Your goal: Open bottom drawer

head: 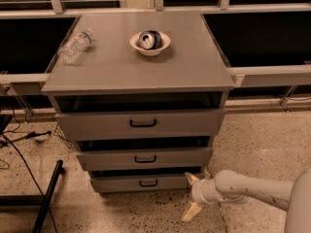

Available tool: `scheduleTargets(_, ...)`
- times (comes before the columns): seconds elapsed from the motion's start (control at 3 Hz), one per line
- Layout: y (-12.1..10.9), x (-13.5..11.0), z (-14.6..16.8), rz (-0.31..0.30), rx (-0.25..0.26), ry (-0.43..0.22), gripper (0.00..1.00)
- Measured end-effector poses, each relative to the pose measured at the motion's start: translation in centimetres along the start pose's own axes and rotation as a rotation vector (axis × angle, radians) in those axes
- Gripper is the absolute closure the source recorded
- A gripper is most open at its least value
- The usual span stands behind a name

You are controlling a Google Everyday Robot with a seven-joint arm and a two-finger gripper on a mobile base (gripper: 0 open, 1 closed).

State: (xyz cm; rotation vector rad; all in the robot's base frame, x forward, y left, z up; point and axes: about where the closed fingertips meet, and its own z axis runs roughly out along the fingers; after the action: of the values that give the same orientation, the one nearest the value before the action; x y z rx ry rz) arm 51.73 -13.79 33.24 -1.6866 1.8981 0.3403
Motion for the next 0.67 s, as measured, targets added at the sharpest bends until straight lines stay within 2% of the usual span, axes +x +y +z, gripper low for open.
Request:
scheduleTargets(0.33, 0.0, 0.2, 0.3, 0.000, -0.003, -0.002, 0.00)
scheduleTargets(0.67, 0.2, 1.8, 2.4, 0.000, -0.025, -0.015, 0.00)
